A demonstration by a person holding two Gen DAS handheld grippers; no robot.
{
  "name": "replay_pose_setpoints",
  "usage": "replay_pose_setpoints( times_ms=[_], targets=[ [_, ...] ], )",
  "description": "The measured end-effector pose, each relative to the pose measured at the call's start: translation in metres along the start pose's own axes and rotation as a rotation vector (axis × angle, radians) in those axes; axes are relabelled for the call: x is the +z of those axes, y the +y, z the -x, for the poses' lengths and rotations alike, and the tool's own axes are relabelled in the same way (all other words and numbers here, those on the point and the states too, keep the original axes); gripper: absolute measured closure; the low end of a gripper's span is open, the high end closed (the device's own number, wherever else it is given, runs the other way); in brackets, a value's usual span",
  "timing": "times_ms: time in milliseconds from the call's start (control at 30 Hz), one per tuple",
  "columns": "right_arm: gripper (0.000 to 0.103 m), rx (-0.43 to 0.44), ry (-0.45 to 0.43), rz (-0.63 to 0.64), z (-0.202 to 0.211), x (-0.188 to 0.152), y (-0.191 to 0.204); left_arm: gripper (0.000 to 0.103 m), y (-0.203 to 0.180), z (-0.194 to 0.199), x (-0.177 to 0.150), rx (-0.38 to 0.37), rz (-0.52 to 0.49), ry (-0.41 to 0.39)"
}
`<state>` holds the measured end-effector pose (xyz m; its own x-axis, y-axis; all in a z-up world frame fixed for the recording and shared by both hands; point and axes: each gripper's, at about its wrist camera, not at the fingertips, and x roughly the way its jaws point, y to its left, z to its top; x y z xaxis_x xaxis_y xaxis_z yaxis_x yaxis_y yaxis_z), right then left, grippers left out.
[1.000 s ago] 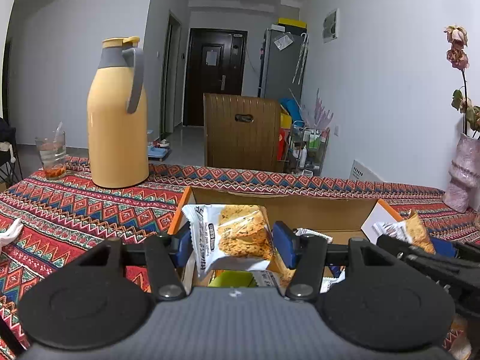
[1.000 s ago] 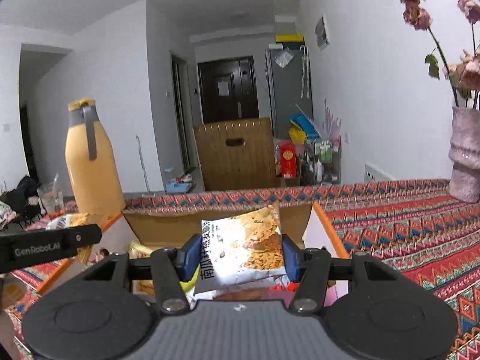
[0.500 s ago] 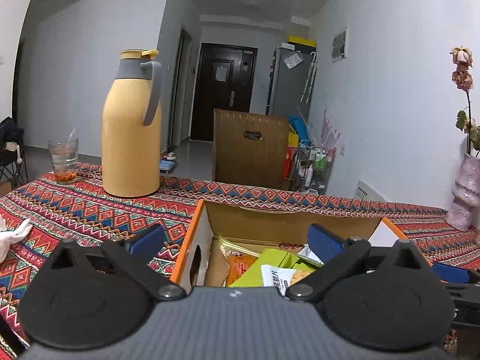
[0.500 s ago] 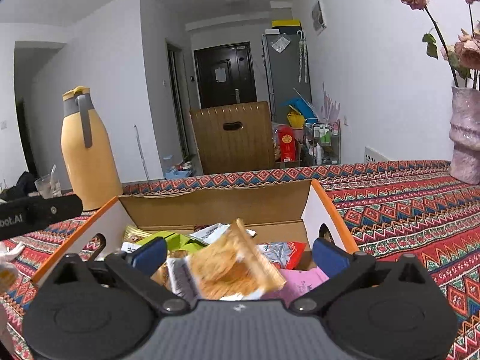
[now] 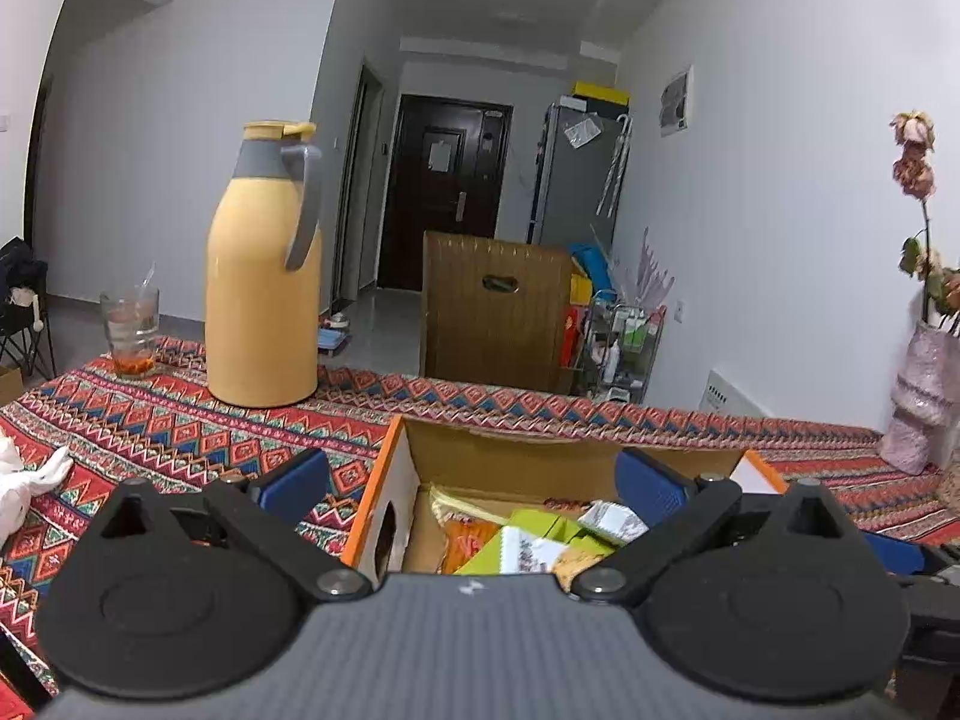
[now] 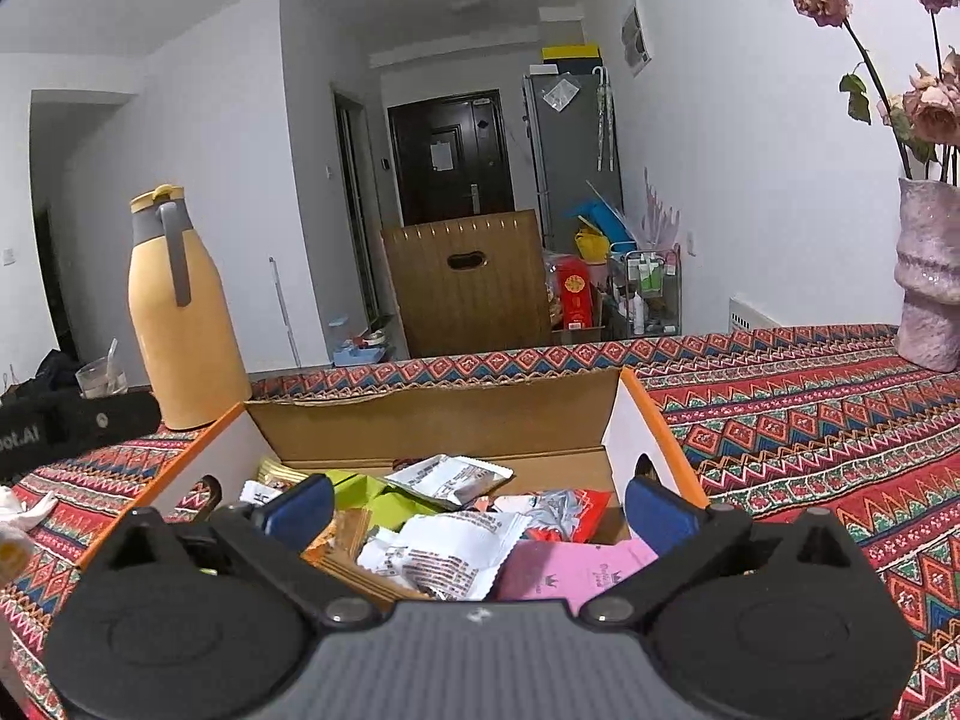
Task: Organize snacks
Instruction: 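Withdraw both grippers from the box back toward the snack pile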
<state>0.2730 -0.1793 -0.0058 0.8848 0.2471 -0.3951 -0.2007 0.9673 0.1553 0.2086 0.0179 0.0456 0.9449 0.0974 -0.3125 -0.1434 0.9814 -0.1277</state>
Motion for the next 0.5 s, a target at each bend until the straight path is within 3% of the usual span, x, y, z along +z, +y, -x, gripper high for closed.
replay_pose_setpoints(
  times_ms=[500],
  targets=[
    [0.000, 0.028, -0.059, 0.090, 0.069, 0.011, 0.022, 0.000, 0.020, 0.064, 0.006, -0.016, -0.037, 0.014]
  ],
)
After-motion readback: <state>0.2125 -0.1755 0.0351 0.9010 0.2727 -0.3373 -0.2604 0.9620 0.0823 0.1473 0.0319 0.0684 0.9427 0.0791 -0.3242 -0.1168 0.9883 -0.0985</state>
